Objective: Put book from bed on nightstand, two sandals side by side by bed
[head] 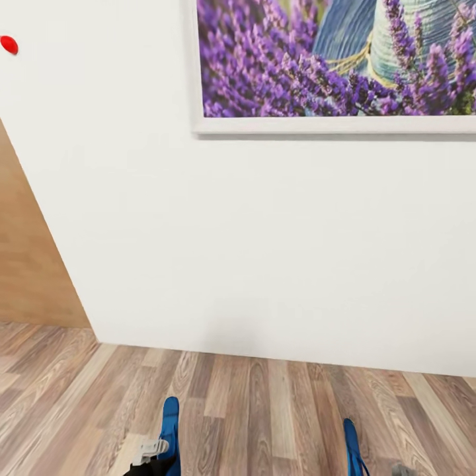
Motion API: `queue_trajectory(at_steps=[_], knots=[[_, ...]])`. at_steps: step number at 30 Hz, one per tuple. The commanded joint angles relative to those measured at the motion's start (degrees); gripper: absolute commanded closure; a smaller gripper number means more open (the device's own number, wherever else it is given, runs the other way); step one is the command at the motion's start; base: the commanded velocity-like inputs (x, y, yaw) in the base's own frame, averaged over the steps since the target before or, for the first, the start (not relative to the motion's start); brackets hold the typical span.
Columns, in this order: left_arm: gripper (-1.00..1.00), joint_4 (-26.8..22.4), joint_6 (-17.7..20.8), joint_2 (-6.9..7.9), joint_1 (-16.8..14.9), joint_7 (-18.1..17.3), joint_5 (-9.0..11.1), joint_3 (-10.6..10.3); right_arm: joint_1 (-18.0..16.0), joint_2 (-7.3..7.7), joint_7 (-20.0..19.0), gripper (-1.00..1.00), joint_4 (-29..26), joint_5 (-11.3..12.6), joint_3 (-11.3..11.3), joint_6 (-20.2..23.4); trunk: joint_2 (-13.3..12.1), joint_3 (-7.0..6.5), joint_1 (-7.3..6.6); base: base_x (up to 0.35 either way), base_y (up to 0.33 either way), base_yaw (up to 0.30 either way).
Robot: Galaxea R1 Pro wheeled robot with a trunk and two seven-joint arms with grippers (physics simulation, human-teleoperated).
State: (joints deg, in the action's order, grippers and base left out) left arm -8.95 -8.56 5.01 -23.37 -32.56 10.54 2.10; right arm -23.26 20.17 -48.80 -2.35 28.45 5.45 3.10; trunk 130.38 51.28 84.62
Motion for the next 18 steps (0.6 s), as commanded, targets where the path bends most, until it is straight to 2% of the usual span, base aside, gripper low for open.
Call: queue_trajectory(at_steps=[1,10,18], knots=[[1.0,0.1,-0.1,0.0,0.0,-0.3,0.2,0.2,0.0,0.02,-0.2,1.0,0.0,0.6,0.4,0.3,0.0,0.06,0.02,0.328,0.0,0.0],[1.0,0.1,-0.1,0.0,0.0,-0.3,0.2,0.2,0.0,0.02,-0.1,1.0,0.0,0.6,0.4,0.3,0.0,0.06,0.02,0.328,0.0,0.009],[1.0,0.1,-0.1,0.0,-0.1,-0.3,0.2,0.2,0.0,0.01,-0.1,1.0,0.0,0.6,0.4,0.3,0.0,0.06,0.02,0.328,0.0,0.225]])
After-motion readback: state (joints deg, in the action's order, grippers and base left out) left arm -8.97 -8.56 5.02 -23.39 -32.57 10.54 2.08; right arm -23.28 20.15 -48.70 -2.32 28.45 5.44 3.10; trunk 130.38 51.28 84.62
